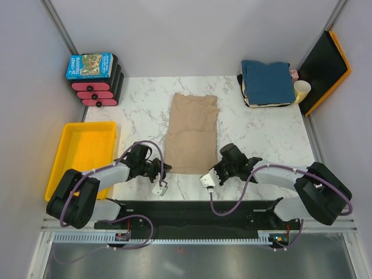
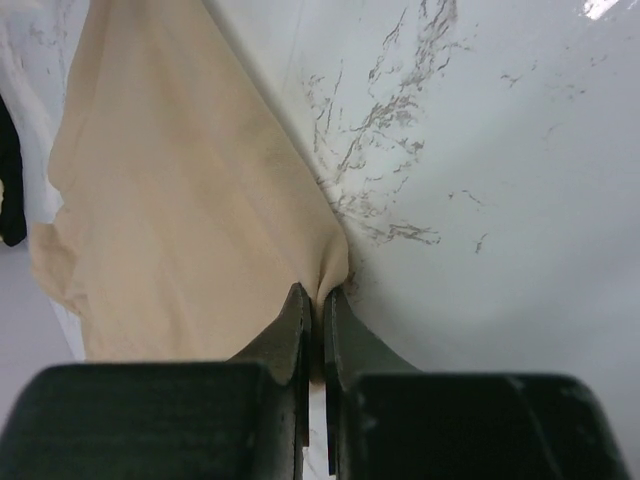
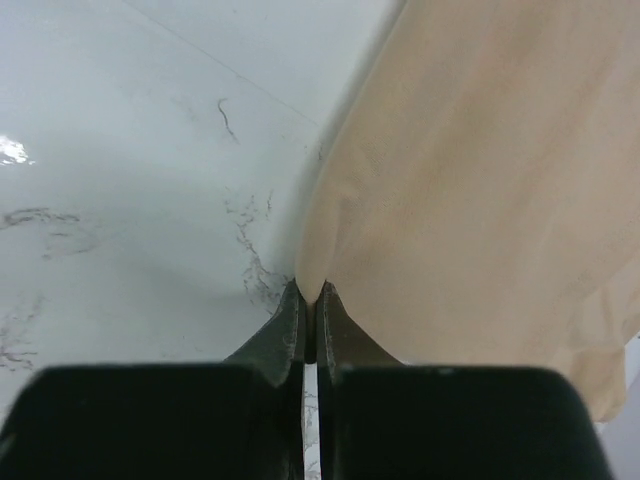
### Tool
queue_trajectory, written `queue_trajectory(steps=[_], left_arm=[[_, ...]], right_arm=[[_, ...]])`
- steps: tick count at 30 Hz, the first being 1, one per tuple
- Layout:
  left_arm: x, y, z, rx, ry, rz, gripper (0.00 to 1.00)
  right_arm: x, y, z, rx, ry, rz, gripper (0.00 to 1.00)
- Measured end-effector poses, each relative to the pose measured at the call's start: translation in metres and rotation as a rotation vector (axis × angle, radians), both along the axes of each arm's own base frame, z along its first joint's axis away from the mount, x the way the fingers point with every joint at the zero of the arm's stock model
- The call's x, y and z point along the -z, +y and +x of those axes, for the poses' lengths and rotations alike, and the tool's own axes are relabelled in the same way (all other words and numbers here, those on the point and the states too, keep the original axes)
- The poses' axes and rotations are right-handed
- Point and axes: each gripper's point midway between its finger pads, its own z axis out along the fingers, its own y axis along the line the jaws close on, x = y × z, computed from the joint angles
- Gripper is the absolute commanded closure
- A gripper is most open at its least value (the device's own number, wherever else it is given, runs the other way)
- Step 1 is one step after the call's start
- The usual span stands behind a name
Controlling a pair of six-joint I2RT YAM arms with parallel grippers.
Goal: Fold and stack the t-shirts
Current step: Grab one side of the 2/3 rectangular tshirt with both arms, then fold the long partially folded tshirt into a neat square
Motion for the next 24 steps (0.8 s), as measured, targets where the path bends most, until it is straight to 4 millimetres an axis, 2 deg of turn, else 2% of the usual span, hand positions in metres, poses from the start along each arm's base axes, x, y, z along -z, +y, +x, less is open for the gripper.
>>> queue_trajectory(steps=[5,9,13,18,21,24], left_arm=[[-0.011,0.002,-0.006,-0.003,0.007,-0.006,0.98],[-0.035,0.003,-0.011,-0.022,0.016,-0.024,0.98],[-0.083,-0.003,-0.016,-0.044,0.031,-0.105,0.98],[-0.141,-0.008,-0.032,-0.038,0.037,-0.201,0.98],[-0.163,-0.007,-0.046,-0.038,0.068,-0.235,0.98],[-0.176,-0.005,-0.06,-0.038,0.112,-0.254,0.98]], right_arm=[[-0.009,0.001,-0.003,0.041,0.075,-0.011,1.0],[-0.052,0.011,0.002,0.057,0.116,0.005,1.0],[-0.102,0.01,-0.007,0.044,0.128,0.032,1.0],[-0.148,0.003,-0.031,0.027,0.204,0.042,1.0],[-0.167,0.0,-0.043,0.023,0.248,0.039,1.0],[-0.18,-0.005,-0.056,0.016,0.285,0.034,1.0]])
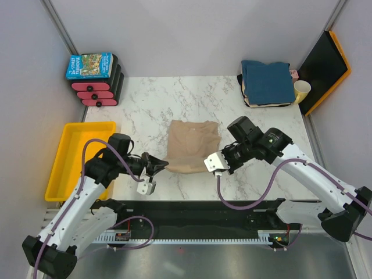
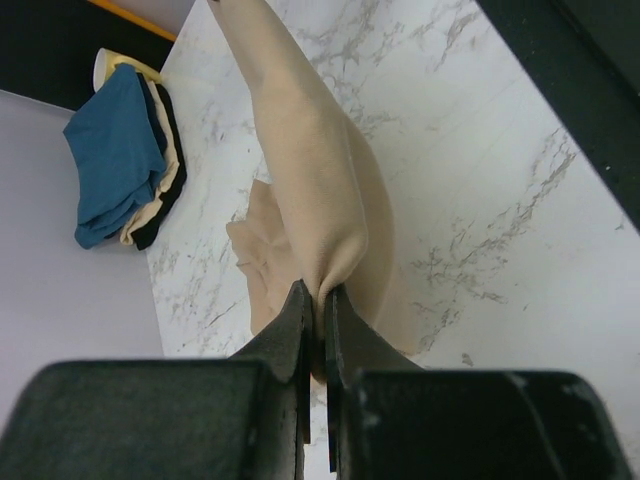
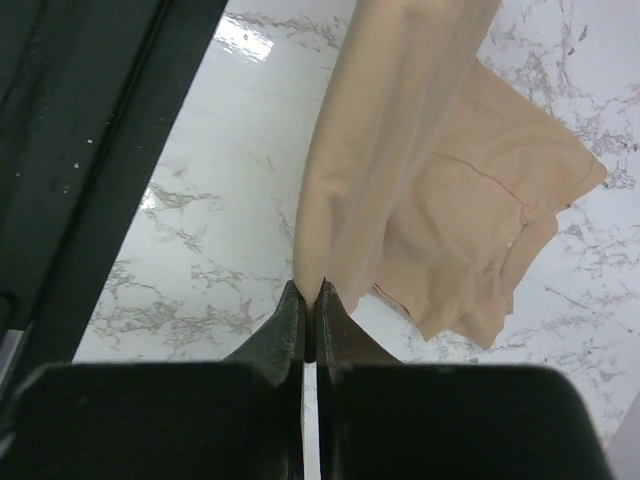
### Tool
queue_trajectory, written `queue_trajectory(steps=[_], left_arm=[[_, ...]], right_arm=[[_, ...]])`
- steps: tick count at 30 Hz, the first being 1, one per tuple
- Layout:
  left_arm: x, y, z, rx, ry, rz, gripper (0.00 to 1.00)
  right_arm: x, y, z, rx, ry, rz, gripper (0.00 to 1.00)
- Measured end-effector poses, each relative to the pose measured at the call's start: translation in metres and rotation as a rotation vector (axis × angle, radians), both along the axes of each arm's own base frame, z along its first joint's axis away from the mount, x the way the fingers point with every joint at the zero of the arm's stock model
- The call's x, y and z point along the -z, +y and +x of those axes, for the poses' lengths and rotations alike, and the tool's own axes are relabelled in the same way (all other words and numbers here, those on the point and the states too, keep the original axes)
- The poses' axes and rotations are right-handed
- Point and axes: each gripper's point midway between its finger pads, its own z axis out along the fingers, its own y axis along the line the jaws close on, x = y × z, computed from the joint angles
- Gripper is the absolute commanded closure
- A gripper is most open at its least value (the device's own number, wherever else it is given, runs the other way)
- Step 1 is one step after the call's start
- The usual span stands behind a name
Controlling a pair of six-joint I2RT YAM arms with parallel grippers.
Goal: Fold and stack the t-shirts
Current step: Fold the long partially folded tshirt into a neat square
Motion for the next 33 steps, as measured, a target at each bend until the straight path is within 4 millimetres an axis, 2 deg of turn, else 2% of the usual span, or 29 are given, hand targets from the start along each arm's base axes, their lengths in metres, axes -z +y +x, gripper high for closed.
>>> queue_trajectory(steps=[3,5,7,10,14,19,26,33], left_arm=[[-0.003,0.0,-0.009,0.013,0.031,-0.007,0.98],[0.001,-0.001,-0.008,0.018,0.063,0.006,0.98],[0.005,-0.004,-0.001,0.018,0.097,0.022,0.98],[0.007,-0.014,0.026,0.011,0.154,0.051,0.98],[0.002,-0.026,0.078,-0.017,0.174,0.059,0.98],[-0.005,-0.031,0.131,-0.06,0.135,0.045,0.98],[0.024,-0.024,0.161,-0.107,0.158,0.079,0.98],[0.053,-0.021,0.179,-0.126,0.193,0.111,0.98]], right_arm=[[-0.002,-0.003,-0.011,-0.008,0.031,-0.006,1.0],[0.0,-0.003,-0.011,0.0,0.039,-0.014,1.0],[0.003,-0.003,-0.006,0.014,0.034,-0.027,1.0],[0.007,0.0,0.008,0.041,0.009,-0.038,1.0],[0.008,0.001,0.037,0.097,-0.049,-0.03,1.0],[0.02,-0.006,0.091,0.212,-0.094,-0.039,1.0],[0.05,-0.01,0.156,0.288,-0.13,-0.078,1.0],[0.068,-0.011,0.2,0.326,-0.143,-0.102,1.0]])
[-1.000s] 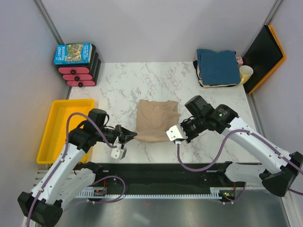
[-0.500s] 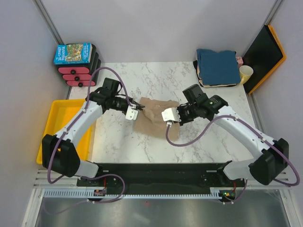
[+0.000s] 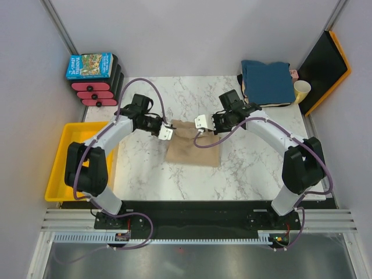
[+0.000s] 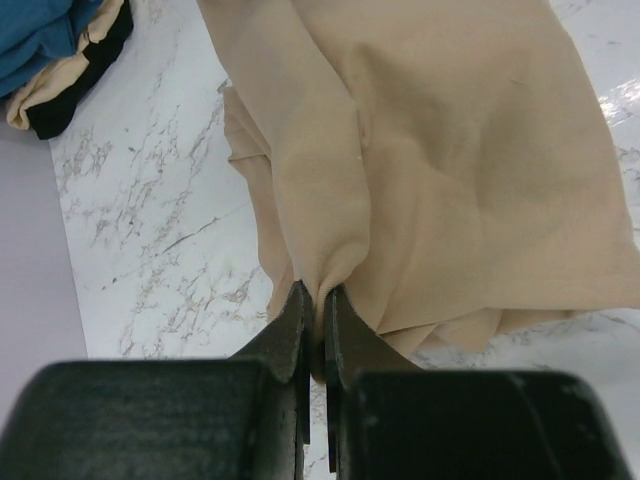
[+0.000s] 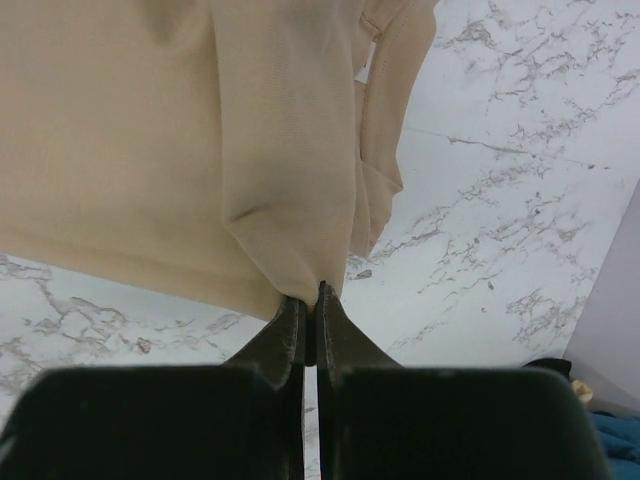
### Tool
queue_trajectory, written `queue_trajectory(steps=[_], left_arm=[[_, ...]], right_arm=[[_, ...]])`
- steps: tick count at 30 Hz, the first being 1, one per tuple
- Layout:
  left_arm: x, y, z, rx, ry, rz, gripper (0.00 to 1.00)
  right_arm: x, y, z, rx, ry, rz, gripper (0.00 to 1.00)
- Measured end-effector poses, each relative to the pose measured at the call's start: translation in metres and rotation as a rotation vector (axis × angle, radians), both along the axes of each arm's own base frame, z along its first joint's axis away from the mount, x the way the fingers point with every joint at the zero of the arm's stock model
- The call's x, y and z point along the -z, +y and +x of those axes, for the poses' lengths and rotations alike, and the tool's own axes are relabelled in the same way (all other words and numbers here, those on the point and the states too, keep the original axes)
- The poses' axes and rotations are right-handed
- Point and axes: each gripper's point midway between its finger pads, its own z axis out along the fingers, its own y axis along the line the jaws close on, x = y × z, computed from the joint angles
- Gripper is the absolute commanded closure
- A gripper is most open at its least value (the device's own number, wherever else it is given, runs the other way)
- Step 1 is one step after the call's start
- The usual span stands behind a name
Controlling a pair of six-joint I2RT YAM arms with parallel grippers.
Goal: Fold and stack the t-shirts
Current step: Fold the long partially folded tshirt into a neat square
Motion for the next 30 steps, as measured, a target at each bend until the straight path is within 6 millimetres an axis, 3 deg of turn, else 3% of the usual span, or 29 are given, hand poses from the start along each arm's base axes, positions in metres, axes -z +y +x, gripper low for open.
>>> queue_trajectory(steps=[5,9,12,13,16,18,19,20,21,25,30], left_arm=[[0.012,-0.004,0.022,-0.007,0.011,0.011,0.93],[0.019,-0.008,0.045,-0.016,0.0,0.021,0.98],[0.024,-0.011,0.058,-0.022,-0.001,0.02,0.98],[0.024,-0.01,0.06,-0.025,-0.002,0.02,0.98],[0.024,-0.008,0.064,-0.038,-0.002,0.024,0.92],[0.025,-0.005,0.065,-0.048,-0.002,0.031,0.65],[0.025,-0.004,0.066,-0.053,-0.003,0.035,0.26],[0.026,-0.003,0.067,-0.058,-0.002,0.036,0.08],[0.025,-0.002,0.069,-0.062,-0.005,0.036,0.01],[0.026,0.003,0.073,-0.089,0.002,0.041,0.0],[0.024,0.008,0.084,-0.135,-0.016,0.037,0.0]], right_arm=[[0.003,-0.003,0.007,-0.003,-0.011,-0.005,1.0],[0.007,-0.003,0.01,-0.007,-0.011,-0.011,0.98],[0.014,-0.003,0.012,-0.011,-0.002,-0.019,0.87],[0.017,-0.004,0.014,-0.008,0.0,-0.02,0.74],[0.026,-0.002,0.026,0.018,-0.013,-0.02,0.59],[0.03,-0.001,0.042,0.054,-0.058,-0.022,0.52],[0.03,0.0,0.049,0.074,-0.078,-0.019,0.45],[0.031,0.0,0.059,0.099,-0.11,-0.017,0.43],[0.033,-0.001,0.068,0.129,-0.138,-0.017,0.41],[0.033,-0.006,0.096,0.232,-0.232,-0.01,0.34],[0.023,-0.008,0.11,0.301,-0.29,0.017,0.33]])
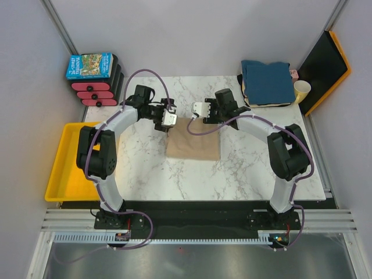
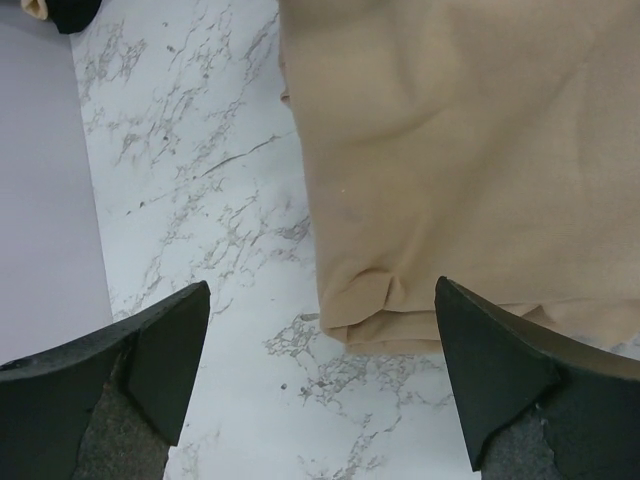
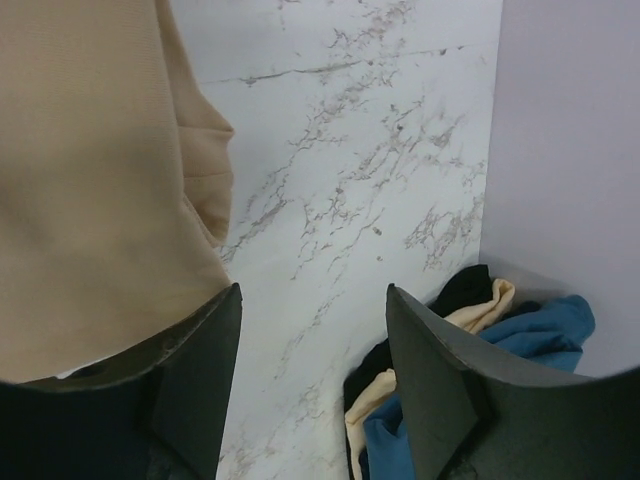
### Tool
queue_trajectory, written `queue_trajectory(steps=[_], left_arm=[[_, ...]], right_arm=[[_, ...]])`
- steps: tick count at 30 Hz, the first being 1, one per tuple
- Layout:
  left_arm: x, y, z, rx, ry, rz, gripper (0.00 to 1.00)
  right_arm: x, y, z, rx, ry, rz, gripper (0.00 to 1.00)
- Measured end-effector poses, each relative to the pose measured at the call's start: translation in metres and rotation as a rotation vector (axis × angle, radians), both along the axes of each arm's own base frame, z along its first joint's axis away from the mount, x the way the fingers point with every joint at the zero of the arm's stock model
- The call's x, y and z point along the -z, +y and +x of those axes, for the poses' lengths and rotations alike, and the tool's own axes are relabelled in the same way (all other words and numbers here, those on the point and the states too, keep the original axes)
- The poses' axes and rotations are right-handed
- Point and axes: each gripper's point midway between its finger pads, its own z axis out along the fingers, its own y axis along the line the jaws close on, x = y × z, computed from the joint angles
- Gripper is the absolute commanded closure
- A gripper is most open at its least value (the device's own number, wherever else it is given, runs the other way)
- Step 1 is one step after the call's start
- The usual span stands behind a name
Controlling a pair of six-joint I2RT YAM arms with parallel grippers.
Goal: Fold and stack the t-shirts
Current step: Fold the long partially folded tshirt into a neat square
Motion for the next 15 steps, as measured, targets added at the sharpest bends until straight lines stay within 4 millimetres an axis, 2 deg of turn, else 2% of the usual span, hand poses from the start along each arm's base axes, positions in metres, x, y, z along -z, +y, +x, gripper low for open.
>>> queue_trajectory(steps=[2,3,4,5,6,7,10,12,15], left_arm=[[0.0,0.001,0.005,-0.023,-0.013,-0.006,0.0],[0.001,0.002,0.007,-0.035,-0.019,-0.01,0.0],[0.003,0.003,0.008,-0.047,-0.021,-0.014,0.02],[0.003,0.004,0.007,-0.058,-0.024,-0.021,0.11],[0.003,0.004,0.006,-0.071,-0.028,-0.034,0.4],[0.001,0.004,0.005,-0.08,-0.035,-0.047,0.97],[-0.006,-0.001,0.001,-0.084,-0.087,-0.081,0.98],[-0.009,-0.012,-0.003,-0.052,-0.15,-0.104,0.98],[-0.002,-0.026,-0.016,0.014,-0.218,-0.129,0.98]], right_arm=[[-0.002,-0.003,0.003,0.028,-0.017,0.005,0.42],[-0.003,-0.005,0.004,0.045,-0.024,0.005,0.56],[-0.003,-0.007,0.004,0.06,-0.026,0.009,0.99],[-0.003,-0.008,0.004,0.079,-0.024,0.019,1.0],[-0.004,-0.009,0.005,0.088,-0.029,0.019,1.0],[-0.004,-0.009,0.006,0.108,-0.024,0.037,1.0],[-0.006,-0.009,0.007,0.131,-0.025,0.069,1.0],[-0.003,-0.009,0.006,0.137,-0.033,0.082,1.0],[0.008,-0.011,0.003,0.136,-0.033,0.081,1.0]])
